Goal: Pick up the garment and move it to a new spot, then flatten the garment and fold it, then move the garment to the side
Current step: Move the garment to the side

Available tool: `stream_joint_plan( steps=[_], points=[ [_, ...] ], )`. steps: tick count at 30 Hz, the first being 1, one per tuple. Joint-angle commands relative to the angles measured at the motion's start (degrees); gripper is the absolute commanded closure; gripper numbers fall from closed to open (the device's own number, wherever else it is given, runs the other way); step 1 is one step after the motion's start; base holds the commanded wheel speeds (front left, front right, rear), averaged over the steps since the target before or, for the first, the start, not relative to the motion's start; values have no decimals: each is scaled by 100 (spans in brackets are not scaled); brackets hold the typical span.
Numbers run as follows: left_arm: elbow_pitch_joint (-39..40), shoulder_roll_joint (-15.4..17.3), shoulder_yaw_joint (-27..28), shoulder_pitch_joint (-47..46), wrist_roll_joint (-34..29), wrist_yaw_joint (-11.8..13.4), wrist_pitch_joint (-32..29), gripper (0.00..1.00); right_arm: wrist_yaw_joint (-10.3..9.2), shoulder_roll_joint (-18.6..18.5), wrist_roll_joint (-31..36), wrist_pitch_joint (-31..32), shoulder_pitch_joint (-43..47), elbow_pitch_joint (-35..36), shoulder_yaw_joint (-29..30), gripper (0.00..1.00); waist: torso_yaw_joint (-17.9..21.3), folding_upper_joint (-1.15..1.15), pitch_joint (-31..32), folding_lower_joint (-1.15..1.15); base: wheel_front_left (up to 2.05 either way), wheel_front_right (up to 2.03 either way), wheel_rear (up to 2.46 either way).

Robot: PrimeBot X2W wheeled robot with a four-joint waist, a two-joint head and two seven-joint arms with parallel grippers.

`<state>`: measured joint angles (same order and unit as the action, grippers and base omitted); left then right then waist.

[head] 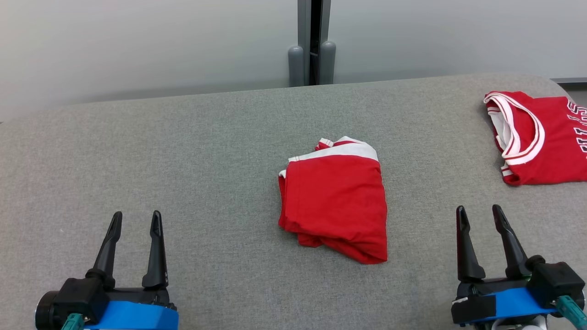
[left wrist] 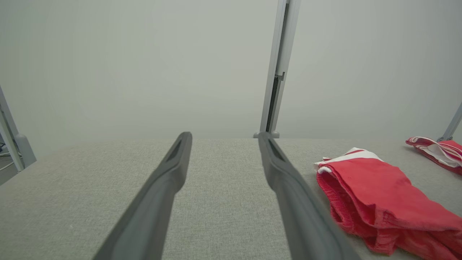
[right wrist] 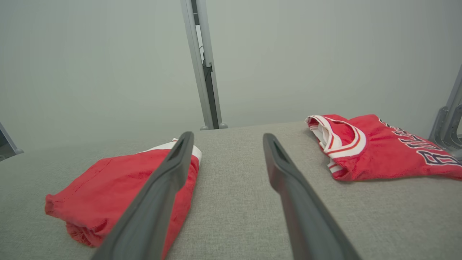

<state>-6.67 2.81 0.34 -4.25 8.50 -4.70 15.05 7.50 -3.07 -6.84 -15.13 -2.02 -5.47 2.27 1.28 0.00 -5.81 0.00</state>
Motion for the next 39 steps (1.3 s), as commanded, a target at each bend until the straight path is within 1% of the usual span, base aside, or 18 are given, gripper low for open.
stream_joint_plan(
  steps=[1, 7, 10, 14, 18, 21, 30, 34, 39],
  points=[
    [-12, 21, 7, 51, -3, 11, 16, 0, -3, 23, 50, 4, 45, -63, -24, 0, -14, 0, -7, 0, 0, 0, 0],
    [-12, 21, -13, -88, -10, 1, 16, 0, -3, -108, 231, 4, -519, -289, -395, 0, -85, 0, -78, 0, 0, 0, 0],
    [-3, 21, -18, -148, -5, -15, 16, 0, -3, -163, 269, 4, -901, -548, -592, 0, -136, 0, -137, 0, 0, 0, 0],
    [14, 21, -84, -229, 25, -32, 17, 0, -3, -172, 330, 157, -1495, -1169, -726, 0, -245, 0, -256, 0, 0, 0, 0],
    [24, 21, -170, -319, 73, -12, 16, 0, -3, -144, 398, 415, -1924, -1894, -712, 0, -398, 0, -404, 0, 0, 0, 0],
    [12, 21, -199, -384, 100, 4, 16, 0, -3, -124, 424, 483, -2159, -2451, -692, 0, -503, 0, -507, 0, 0, 0, 0],
    [-6, 20, -278, -511, 167, 37, 16, 0, -3, -122, 435, 300, -2721, -3958, -509, 0, -741, 0, -742, 0, 0, 0, 0],
    [-13, 20, -314, -545, 184, 60, 16, 0, -3, -107, 463, 245, -2898, -4516, -374, 0, -794, 0, -771, 0, 0, 0, 0],
    [-22, 20, -339, -571, 202, 72, 16, 0, -3, -38, 341, 217, -2980, -5046, -441, 0, -831, 0, -797, 0, 0, 0, 0]
  ],
)
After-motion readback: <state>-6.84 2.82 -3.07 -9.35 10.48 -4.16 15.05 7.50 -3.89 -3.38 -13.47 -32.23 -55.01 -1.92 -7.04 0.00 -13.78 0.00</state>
